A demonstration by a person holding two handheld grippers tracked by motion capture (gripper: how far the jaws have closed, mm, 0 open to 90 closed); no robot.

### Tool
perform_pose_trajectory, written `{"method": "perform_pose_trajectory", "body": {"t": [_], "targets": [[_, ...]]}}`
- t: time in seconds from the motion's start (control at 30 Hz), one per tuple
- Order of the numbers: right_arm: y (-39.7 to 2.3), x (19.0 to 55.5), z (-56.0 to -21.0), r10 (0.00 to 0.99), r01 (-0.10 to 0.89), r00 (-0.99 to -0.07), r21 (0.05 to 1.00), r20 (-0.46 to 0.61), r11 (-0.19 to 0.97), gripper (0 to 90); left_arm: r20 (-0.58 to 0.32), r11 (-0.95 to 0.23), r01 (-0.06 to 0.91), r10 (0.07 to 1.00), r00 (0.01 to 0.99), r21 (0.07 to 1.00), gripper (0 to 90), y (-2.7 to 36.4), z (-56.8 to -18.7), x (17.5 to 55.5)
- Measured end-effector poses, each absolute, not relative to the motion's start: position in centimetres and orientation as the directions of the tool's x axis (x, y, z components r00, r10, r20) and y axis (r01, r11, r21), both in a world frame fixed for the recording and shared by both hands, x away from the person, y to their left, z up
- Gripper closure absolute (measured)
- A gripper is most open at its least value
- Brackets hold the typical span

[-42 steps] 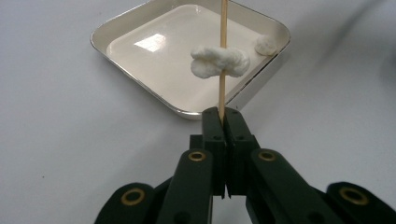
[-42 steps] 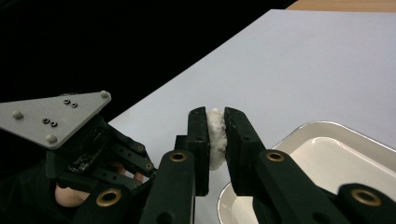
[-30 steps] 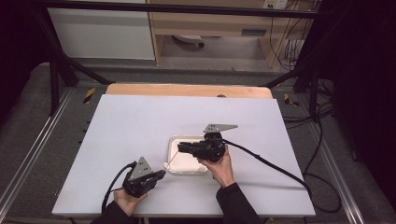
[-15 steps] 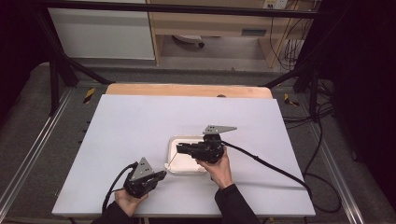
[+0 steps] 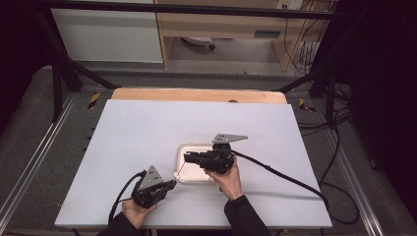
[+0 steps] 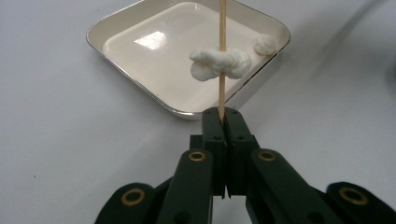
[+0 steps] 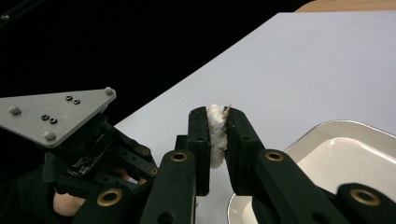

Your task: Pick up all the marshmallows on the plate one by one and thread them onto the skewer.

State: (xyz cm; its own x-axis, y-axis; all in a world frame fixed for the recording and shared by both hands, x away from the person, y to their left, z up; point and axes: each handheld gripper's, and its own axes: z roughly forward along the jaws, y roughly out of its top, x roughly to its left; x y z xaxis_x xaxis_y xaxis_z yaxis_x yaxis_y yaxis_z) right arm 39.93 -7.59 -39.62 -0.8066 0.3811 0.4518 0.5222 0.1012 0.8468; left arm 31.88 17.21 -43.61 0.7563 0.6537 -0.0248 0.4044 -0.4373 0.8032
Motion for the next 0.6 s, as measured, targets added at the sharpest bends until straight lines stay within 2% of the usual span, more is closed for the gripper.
{"method": "perform_pose_trajectory", "body": {"t": [0.07,0.13,0.2,0.27,0.43,0.6], "targets": [[-7.5,39.9,-39.8,0.38,0.522,-0.807,0.846,0.451,0.105,81.9,-0.034,-0.425,0.401,0.652,0.758,0.811,89.2,17.3,-43.5,31.9],[-7.3,39.9,-39.9,0.358,0.539,-0.809,0.832,0.467,0.134,81.6,-0.058,-0.359,0.365,0.64,0.766,0.859,89.1,17.4,-42.6,32.1],[-6.1,39.5,-40.8,0.321,0.541,-0.821,0.823,0.472,0.172,81.5,-0.026,-0.377,0.366,0.666,0.745,0.851,89.1,16.9,-42.1,32.1],[-5.6,39.4,-41.0,0.336,0.524,-0.829,0.83,0.447,0.188,81.2,-0.069,-0.351,0.381,0.651,0.756,0.856,89.1,17.3,-42.7,32.4],[-5.4,39.4,-41.5,0.343,0.528,-0.826,0.829,0.448,0.187,78.3,-0.068,-0.362,0.389,0.653,0.755,0.847,89.0,17.4,-42.9,32.5],[-6.5,39.5,-40.3,0.394,0.504,-0.822,0.847,0.41,0.17,59.0,-0.092,-0.349,0.411,0.658,0.747,0.842,88.9,17.8,-43.2,32.6]]}}
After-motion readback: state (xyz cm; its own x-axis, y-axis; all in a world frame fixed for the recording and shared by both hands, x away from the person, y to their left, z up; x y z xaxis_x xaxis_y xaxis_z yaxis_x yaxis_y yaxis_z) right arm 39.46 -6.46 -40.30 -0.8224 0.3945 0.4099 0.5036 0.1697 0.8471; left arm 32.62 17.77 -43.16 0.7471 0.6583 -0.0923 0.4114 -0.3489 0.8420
